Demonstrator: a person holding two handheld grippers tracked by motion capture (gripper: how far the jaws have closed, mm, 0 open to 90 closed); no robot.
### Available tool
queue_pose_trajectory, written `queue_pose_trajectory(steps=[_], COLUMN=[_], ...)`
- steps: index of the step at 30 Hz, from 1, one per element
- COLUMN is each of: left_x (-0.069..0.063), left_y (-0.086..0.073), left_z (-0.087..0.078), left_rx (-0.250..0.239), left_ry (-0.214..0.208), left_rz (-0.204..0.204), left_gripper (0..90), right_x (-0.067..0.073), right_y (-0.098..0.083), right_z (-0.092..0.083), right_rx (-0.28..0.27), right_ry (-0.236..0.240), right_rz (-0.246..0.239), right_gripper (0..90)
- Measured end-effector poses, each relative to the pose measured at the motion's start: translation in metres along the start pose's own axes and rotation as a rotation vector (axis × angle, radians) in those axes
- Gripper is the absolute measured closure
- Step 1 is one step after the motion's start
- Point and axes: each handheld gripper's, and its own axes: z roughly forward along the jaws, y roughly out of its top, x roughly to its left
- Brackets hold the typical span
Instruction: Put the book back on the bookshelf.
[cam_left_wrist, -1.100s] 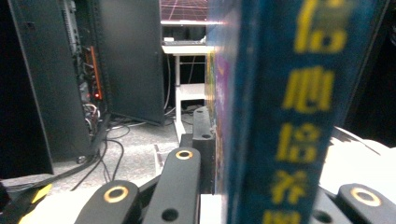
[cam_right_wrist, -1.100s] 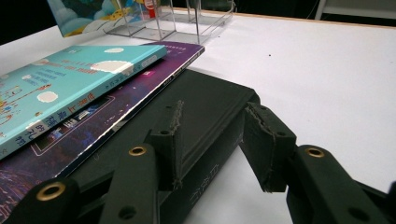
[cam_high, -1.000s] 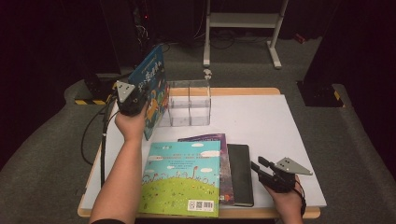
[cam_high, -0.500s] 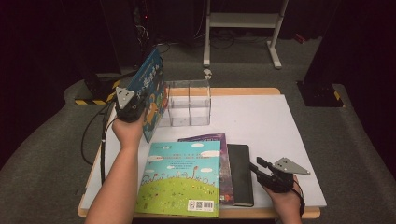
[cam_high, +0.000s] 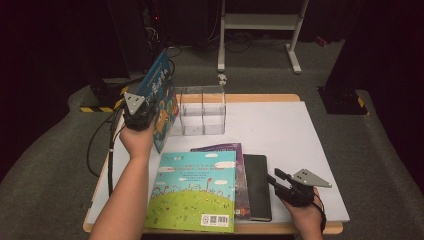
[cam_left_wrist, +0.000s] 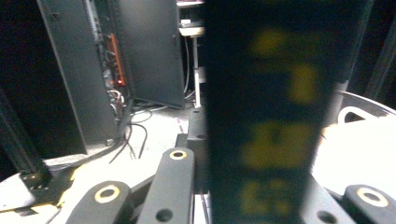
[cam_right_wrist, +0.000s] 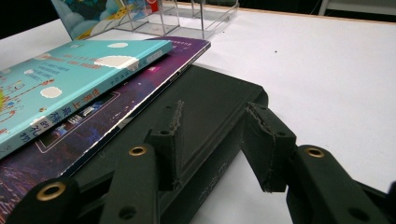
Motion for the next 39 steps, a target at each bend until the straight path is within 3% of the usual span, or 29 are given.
queue_pose_trajectory(steps=[3, 23, 28, 33, 39], left_x=[-0.001, -0.005, -0.001, -0.001, 0.006], left_y=[-0.001, -0.002, -0.002, -0.007, -0.024], left_z=[-0.001, 0.006, 0.000, -0.012, -0.034], left_rx=[-0.001, -0.018, -0.026, 0.000, 0.018], left_ry=[0.071, 0.077, 0.044, -0.005, -0.059], left_rz=[-0.001, -0.014, -0.050, -0.067, -0.108], left_gripper=[79.4, 78.3, 63.4, 52.2, 44.7], right_x=[0.000, -0.001, 0.001, 0.003, 0.006], right_y=[0.000, 0.000, 0.000, -0.001, -0.002], right_z=[-0.001, 0.001, 0.002, 0.004, 0.007], right_rx=[-0.003, 0.003, 0.010, 0.013, 0.026], right_ry=[0.002, 0.011, 0.013, 0.021, 0.027], right_rz=[0.001, 0.001, -0.007, -0.015, -0.031], right_gripper=[58.1, 57.8, 55.9, 53.1, 47.7])
